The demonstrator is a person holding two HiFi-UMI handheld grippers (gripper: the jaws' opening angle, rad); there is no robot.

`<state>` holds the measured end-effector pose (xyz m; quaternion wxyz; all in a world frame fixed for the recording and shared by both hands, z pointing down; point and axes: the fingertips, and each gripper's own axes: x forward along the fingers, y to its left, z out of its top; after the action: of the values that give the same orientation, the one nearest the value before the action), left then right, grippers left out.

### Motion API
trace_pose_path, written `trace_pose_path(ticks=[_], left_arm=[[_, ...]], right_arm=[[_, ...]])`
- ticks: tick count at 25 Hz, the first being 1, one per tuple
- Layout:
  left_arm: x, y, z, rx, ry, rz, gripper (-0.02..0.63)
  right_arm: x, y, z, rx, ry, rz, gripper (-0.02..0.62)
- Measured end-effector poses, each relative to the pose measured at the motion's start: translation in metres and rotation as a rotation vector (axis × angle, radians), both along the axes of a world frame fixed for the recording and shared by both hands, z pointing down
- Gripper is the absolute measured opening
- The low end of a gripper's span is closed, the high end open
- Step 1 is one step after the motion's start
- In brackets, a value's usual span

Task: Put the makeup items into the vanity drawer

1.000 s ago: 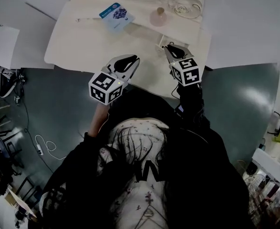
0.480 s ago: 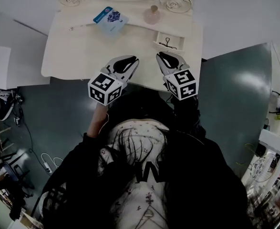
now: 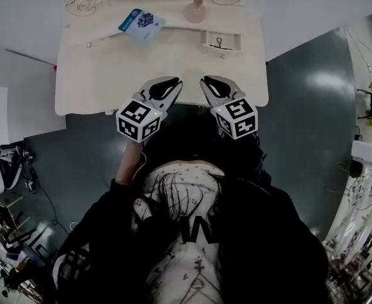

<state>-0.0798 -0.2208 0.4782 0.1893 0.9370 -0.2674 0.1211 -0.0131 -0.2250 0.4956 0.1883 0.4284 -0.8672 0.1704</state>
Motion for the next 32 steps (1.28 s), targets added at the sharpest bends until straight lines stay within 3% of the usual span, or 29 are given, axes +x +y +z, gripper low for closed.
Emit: trace_pose_path(ticks=[10,18,32], left_arm=[[0.012,0.024,-0.007,-0.003,0.036,0.038,0.041],[0.04,0.049,-0.01,0.002,0.011,0.024,0.041],[0.101,0.174,-0.003,0.002,-0.021,-0.078,0.041]], right_arm=[[0.006,0.033,-0.01,0.0,0.02,0.025,0.044],[0.03,0.063,-0.011,0.008,-0.003,0.01,0.044],[0.093,0.185,-0.003,0.022,-0.017,-0.068,0.043]])
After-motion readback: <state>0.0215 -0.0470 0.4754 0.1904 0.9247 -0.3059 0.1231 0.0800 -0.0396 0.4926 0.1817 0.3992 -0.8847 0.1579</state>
